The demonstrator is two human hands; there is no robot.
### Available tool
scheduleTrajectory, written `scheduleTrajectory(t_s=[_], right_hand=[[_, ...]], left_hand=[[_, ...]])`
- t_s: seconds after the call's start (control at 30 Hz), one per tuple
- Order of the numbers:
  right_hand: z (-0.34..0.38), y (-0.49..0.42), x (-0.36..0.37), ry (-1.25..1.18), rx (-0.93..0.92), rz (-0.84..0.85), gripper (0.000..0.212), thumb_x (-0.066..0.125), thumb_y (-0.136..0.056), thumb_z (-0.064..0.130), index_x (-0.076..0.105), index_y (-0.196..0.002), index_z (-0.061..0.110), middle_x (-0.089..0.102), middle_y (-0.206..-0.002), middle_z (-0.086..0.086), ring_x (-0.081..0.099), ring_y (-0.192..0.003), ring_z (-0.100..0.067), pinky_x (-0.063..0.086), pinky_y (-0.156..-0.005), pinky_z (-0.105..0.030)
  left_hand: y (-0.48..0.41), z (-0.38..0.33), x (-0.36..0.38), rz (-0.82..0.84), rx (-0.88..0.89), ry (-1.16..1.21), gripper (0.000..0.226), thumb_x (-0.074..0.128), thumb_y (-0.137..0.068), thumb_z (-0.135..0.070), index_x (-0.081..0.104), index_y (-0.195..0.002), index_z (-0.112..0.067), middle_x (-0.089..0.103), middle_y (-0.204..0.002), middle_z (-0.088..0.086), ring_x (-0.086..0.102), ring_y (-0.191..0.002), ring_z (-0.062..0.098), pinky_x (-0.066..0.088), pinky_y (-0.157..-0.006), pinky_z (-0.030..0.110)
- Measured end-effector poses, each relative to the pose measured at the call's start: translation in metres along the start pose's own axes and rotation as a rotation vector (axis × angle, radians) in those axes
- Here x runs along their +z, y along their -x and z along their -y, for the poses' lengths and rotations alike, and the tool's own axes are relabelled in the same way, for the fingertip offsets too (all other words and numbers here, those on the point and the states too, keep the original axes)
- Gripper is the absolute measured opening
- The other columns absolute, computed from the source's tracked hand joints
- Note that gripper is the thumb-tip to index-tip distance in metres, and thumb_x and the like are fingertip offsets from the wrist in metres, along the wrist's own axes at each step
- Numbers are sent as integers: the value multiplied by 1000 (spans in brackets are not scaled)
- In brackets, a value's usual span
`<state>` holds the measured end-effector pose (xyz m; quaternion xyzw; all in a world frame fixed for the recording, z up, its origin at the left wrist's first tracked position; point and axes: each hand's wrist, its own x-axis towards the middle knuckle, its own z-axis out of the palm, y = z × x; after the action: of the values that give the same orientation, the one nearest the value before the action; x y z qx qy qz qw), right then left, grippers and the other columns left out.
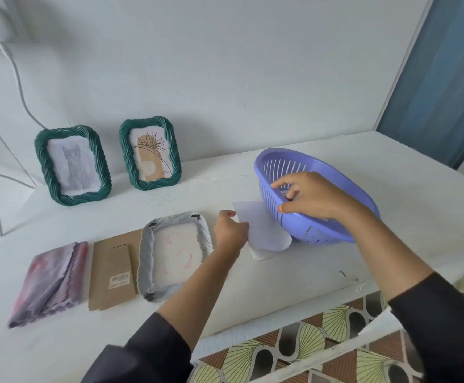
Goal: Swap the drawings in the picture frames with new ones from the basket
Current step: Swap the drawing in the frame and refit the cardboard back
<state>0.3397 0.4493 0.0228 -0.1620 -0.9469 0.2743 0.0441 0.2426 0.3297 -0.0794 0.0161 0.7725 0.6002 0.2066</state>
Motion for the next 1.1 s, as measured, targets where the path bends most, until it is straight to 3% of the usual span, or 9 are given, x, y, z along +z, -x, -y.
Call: scheduleTrajectory(t_s=[0.07, 0.2, 0.4, 0.57, 0.7, 0.77, 0.87, 0.97, 1.1], right_hand=[[-1, 0, 2, -1, -23, 11, 47, 69, -76, 17, 58, -121, 26, 67, -94, -10, 57, -74, -15, 41, -66, -21], [-1, 0, 6, 23, -74, 42, 44, 68, -77, 15, 59, -119, 24, 68, -92, -19, 54, -71, -18, 40, -65, -25], [-2, -4, 14, 53, -82, 64, 46, 70, -75, 22, 59, -119, 29, 68, -84, -1, 57, -74, -11, 47, -76, -30], [-4, -6, 20, 15, -111, 149, 45, 72, -76, 29, 57, -118, 25, 69, -85, -3, 56, -63, -4, 44, -67, -21], [-26, -25, -4, -25, 62, 55, 41, 67, -80, 40, 56, -112, 17, 63, -96, -3, 63, -69, -23, 46, -75, -31], [-45, -36, -13, 222, 196, 41, 40, 66, -81, 42, 58, -101, 8, 58, -92, -7, 58, -76, -25, 43, -73, -32], [-63, -45, -5, 431, 419, 238, 45, 66, -78, 50, 53, -77, 7, 54, -77, -6, 54, -69, -23, 43, -64, -30], [-70, -48, 13, 425, 498, 363, 59, 68, -74, 52, 56, -116, 12, 58, -105, -8, 58, -93, -27, 46, -81, -33], [-72, -48, 18, 455, 544, 360, 65, 72, -72, 48, 53, -121, 10, 56, -104, -10, 53, -87, -26, 46, -82, -35]], left_hand=[[0, 4, 5, -24, 7, -38, 43, 57, -82, -3, 46, -123, -7, 60, -112, 17, 63, -84, 29, 53, -72, 34], [1, 8, 10, -31, 71, -115, 42, 54, -85, -4, 44, -125, -6, 62, -112, 19, 57, -82, 25, 43, -66, 28], [4, 7, 14, -44, 118, -211, 46, 53, -86, -7, 40, -129, -6, 58, -117, 18, 54, -85, 24, 39, -68, 26], [8, 6, 17, -21, 160, -411, 49, 56, -88, -18, 40, -132, -5, 44, -132, 14, 48, -118, 28, 36, -83, 26], [13, -4, 14, -113, 281, -481, 40, 48, -94, -27, 47, -128, -7, 37, -134, 14, 37, -127, 29, 31, -101, 31], [14, -15, 12, -119, 335, -323, 36, 41, -96, -30, 51, -125, -9, 44, -131, 14, 46, -120, 27, 35, -95, 30], [14, -33, 14, -38, 396, -136, 36, 40, -97, -35, 50, -127, -18, 55, -119, 12, 56, -106, 26, 39, -84, 28], [14, -40, 15, 61, 424, -183, 39, 51, -93, -34, 49, -131, -23, 48, -119, 7, 51, -96, 18, 39, -90, 26], [11, -36, 16, 89, 405, -276, 43, 58, -89, -27, 51, -132, -21, 47, -132, 10, 55, -111, 24, 42, -103, 34]])
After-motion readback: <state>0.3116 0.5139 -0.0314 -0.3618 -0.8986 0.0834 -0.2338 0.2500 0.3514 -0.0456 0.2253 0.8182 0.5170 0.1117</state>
